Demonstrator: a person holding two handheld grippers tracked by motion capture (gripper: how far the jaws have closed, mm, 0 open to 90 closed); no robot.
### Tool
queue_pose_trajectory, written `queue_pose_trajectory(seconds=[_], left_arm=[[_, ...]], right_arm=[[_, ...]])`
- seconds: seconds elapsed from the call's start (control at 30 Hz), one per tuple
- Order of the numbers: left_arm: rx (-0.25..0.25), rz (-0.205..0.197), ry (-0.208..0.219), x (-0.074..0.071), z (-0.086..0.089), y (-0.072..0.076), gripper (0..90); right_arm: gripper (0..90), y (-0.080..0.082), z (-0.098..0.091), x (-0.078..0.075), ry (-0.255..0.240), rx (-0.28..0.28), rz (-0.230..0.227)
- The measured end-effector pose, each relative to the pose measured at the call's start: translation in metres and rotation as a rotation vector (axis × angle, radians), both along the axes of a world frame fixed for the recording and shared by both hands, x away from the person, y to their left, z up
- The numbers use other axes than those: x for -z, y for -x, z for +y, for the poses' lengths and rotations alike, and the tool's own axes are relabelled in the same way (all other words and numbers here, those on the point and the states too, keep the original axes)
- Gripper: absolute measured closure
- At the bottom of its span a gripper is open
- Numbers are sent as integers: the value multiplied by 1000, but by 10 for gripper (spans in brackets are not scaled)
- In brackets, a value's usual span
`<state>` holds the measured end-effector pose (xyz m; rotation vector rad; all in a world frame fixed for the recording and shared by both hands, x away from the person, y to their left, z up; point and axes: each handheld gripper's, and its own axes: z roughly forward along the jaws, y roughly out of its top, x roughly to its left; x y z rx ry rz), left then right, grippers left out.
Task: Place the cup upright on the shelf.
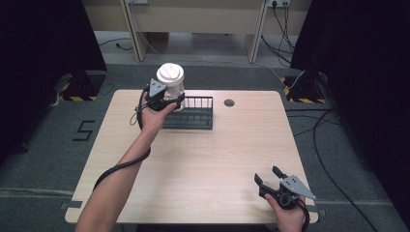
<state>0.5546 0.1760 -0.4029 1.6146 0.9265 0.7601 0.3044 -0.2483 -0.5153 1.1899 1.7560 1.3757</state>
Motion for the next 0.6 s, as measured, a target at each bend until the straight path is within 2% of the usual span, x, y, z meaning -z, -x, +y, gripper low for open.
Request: queue_pose_trajectory(seconds=[0.13, 0.2, 0.6], left_arm=[[-4, 11, 5, 5, -7, -7, 179], [-4, 13, -6, 8, -11, -10, 179], [-11, 50, -13, 24, -20, -17, 178]], right_arm=[[225, 0, 0, 0, 3, -2, -1], [225, 0, 0, 0, -4, -1, 0], [224, 0, 0, 0, -6, -4, 2]])
